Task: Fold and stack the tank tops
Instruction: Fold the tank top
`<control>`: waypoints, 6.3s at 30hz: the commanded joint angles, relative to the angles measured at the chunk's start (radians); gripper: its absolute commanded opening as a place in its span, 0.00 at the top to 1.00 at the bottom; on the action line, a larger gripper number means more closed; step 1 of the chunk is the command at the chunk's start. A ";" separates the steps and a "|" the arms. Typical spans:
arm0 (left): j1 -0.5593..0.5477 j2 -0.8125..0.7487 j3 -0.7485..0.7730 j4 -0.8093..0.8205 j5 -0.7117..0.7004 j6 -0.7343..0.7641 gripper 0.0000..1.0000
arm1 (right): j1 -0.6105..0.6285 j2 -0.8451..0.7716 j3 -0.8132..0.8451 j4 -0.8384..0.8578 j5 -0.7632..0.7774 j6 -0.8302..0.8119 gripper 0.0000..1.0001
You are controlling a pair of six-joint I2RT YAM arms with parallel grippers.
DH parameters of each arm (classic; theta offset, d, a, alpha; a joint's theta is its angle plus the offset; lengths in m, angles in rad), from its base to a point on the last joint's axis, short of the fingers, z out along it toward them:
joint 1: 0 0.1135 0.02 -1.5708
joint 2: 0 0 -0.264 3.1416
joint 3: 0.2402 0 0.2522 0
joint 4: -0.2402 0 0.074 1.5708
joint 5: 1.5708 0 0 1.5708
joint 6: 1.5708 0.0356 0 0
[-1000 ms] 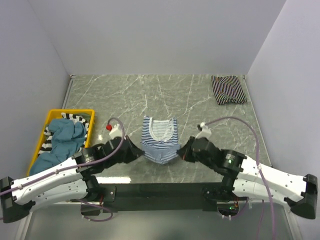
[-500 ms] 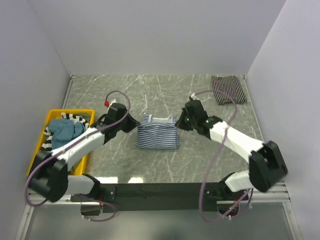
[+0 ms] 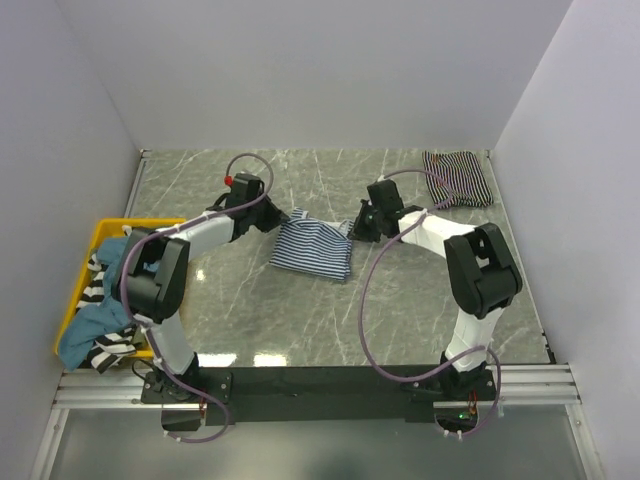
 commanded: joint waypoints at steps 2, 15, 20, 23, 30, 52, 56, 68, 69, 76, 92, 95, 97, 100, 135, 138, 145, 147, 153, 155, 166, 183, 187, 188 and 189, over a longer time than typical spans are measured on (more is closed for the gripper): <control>0.013 0.084 0.094 0.107 0.072 0.014 0.99 | -0.041 0.025 0.062 0.070 -0.019 0.019 1.00; 0.015 0.221 0.276 0.161 0.139 0.014 0.86 | -0.123 0.124 0.089 0.176 -0.114 0.117 0.96; 0.022 0.236 0.269 0.252 0.184 -0.002 0.57 | -0.134 0.093 0.041 0.222 -0.080 0.125 0.64; 0.032 0.169 0.235 0.273 0.184 0.002 0.52 | -0.139 0.033 0.012 0.219 -0.028 0.087 0.59; 0.032 -0.111 0.070 0.094 -0.017 -0.034 0.51 | -0.134 -0.019 0.108 0.189 0.025 -0.146 0.49; -0.140 -0.292 -0.356 0.075 -0.108 -0.155 0.59 | -0.025 0.273 0.346 -0.137 0.180 -0.237 0.54; -0.113 -0.243 -0.327 0.064 -0.132 -0.137 0.59 | 0.007 0.175 0.203 -0.095 0.179 -0.194 0.55; -0.030 -0.166 -0.198 0.012 -0.079 -0.031 0.60 | 0.143 -0.365 -0.532 0.198 0.174 0.087 0.52; -0.030 -0.167 -0.204 0.017 -0.073 -0.029 0.60 | 0.142 -0.410 -0.534 0.198 0.191 0.074 0.51; -0.040 -0.153 -0.239 0.025 -0.040 -0.014 0.61 | 0.139 -0.416 -0.421 0.199 0.208 -0.034 0.45; -0.063 -0.127 -0.245 0.051 -0.040 -0.003 0.62 | 0.134 -0.122 -0.208 0.264 0.052 -0.099 0.46; -0.063 -0.120 -0.244 0.052 -0.037 -0.003 0.62 | 0.134 -0.077 -0.181 0.262 0.041 -0.096 0.48; -0.063 -0.118 -0.244 0.054 -0.037 -0.003 0.62 | 0.136 -0.068 -0.172 0.256 0.038 -0.096 0.52; -0.063 -0.115 -0.242 0.052 -0.039 -0.002 0.62 | 0.136 -0.079 -0.174 0.256 0.036 -0.088 0.68; -0.132 -0.039 -0.158 0.043 -0.010 0.069 0.57 | 0.084 -0.321 -0.209 0.067 0.197 -0.096 1.00; -0.145 -0.025 -0.144 0.042 -0.006 0.077 0.57 | 0.065 -0.326 -0.241 0.084 0.190 -0.093 1.00; -0.177 0.000 -0.123 0.046 -0.010 0.084 0.56 | 0.018 -0.327 -0.321 0.126 0.179 -0.090 1.00; -0.180 0.011 -0.119 0.051 -0.008 0.086 0.56 | 0.013 -0.321 -0.330 0.133 0.179 -0.091 1.00; -0.198 0.003 -0.139 0.094 0.000 0.077 0.55 | -0.021 -0.271 -0.349 0.149 0.176 -0.097 1.00; -0.205 -0.003 -0.145 0.106 0.000 0.078 0.55 | -0.033 -0.246 -0.352 0.149 0.168 -0.100 1.00; -0.241 -0.029 -0.083 0.040 -0.033 0.144 0.60 | -0.061 -0.217 -0.304 0.110 0.182 -0.102 0.68; -0.304 0.081 0.054 0.015 0.044 0.209 0.80 | 0.039 -0.424 -0.388 0.076 0.135 0.041 0.61; -0.310 0.118 0.051 0.018 0.040 0.204 0.80 | 0.022 -0.361 -0.453 0.148 0.124 0.080 0.61; -0.310 0.130 0.046 0.017 0.038 0.198 0.80 | 0.018 -0.355 -0.465 0.149 0.122 0.090 0.61; -0.310 0.138 0.043 0.018 0.038 0.196 0.80 | 0.012 -0.341 -0.489 0.176 0.118 0.103 0.61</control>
